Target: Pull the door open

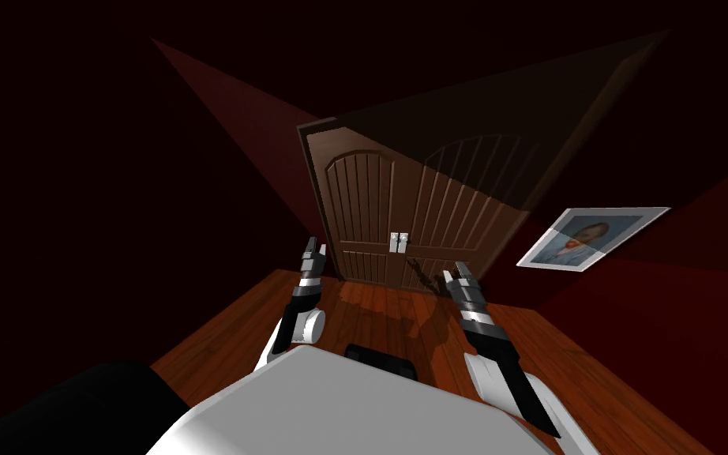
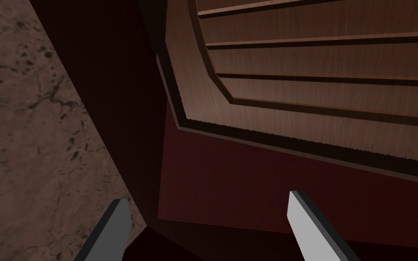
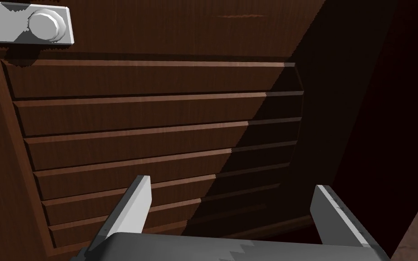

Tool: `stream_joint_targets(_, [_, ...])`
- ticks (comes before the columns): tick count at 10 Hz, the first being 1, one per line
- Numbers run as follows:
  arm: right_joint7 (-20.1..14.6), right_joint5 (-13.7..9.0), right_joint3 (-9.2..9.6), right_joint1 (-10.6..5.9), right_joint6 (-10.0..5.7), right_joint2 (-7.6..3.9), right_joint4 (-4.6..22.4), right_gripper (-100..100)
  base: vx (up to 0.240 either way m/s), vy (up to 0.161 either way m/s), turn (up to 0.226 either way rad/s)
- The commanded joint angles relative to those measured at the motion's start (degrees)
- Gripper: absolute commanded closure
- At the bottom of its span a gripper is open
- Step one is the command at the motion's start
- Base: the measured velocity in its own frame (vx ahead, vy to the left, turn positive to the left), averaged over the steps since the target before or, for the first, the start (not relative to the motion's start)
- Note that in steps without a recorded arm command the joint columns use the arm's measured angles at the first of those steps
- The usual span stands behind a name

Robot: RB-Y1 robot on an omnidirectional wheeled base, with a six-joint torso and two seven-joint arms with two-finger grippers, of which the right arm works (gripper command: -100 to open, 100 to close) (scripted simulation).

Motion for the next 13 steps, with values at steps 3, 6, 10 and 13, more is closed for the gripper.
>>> stream_joint_targets(3, [-1.9, 1.6, -0.27, -0.60, 0.37, -0.50, 4.4, -100, 0.132, 0.025, 0.014])
stream_joint_targets(6, [-3.7, 3.2, -0.50, -1.18, 0.89, -0.93, 8.3, -100, 0.173, 0.029, 0.016])
stream_joint_targets(10, [-5.9, 5.2, -0.79, -1.96, 1.55, -1.39, 13.3, -100, 0.179, 0.012, 0.018])
stream_joint_targets(13, [-7.4, 6.4, -0.94, -2.49, 1.97, -1.63, 16.4, -100, 0.149, 0.030, 0.017])
